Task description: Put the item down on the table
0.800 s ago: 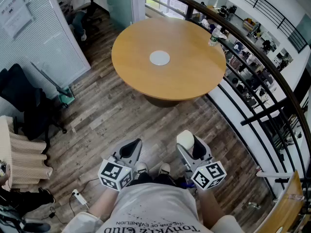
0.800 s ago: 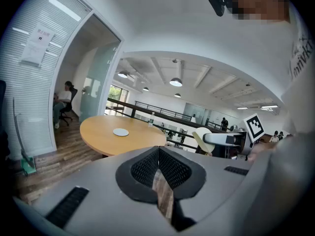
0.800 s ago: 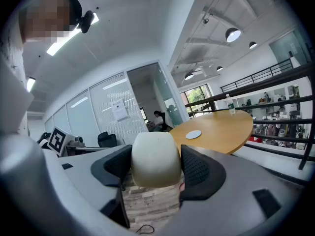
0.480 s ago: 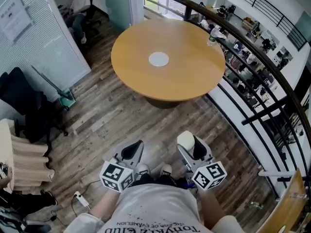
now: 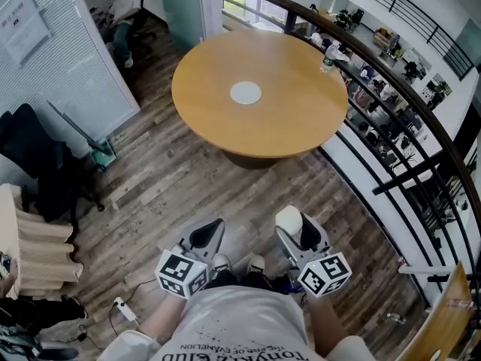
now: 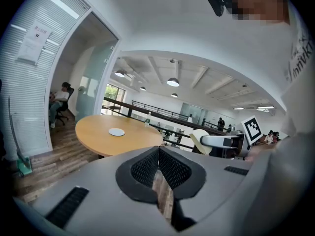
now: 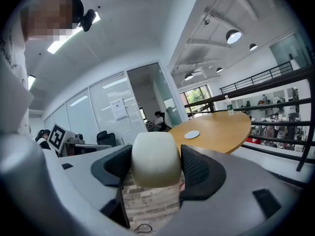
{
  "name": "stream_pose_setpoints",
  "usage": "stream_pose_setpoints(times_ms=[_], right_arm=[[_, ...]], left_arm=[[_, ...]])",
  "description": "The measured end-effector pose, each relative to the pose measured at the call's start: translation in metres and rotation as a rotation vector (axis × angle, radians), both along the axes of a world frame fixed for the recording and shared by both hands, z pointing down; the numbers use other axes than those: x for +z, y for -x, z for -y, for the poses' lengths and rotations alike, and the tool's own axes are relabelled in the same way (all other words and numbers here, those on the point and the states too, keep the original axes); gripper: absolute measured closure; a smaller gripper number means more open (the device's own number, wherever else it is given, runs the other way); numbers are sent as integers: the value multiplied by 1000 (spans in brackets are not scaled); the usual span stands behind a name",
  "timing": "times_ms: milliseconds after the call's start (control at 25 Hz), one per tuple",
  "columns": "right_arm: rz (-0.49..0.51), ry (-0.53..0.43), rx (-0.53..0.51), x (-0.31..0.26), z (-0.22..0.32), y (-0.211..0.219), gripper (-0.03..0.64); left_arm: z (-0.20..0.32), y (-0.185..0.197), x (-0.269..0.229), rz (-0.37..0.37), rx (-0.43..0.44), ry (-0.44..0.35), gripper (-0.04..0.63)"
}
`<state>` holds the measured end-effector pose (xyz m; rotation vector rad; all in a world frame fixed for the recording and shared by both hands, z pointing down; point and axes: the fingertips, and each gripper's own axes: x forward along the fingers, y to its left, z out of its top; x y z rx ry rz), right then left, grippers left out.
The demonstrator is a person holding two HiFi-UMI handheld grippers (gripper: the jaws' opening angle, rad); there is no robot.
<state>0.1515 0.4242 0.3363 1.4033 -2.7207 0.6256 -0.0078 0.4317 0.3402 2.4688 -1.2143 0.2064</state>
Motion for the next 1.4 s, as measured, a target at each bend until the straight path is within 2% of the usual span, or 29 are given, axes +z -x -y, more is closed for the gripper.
stream_pose_setpoints(times_ms=[280,480,600,920,1160,1400], right_arm=[[-35,-5,33,-2,4,2,304],[-47,-12,80,-10,8,9,304],[-82,-31,102,-14,7,15,304],[-86,-24,106,-10,16,28,304],[-84,-10,78,6,61,29,304],[-82,-10,61,14,150,18,304]], left_arm=[[3,21,-3,-14,-2,-11,572],[4,52,-7,-60,-5,-12,572],[4,69,-8,-28,3,-32,572],[18,70,-7,-30,37,-37,572],[63,66,4,-29,26,-17,572],[144,55,16,-22,18,-7,572]])
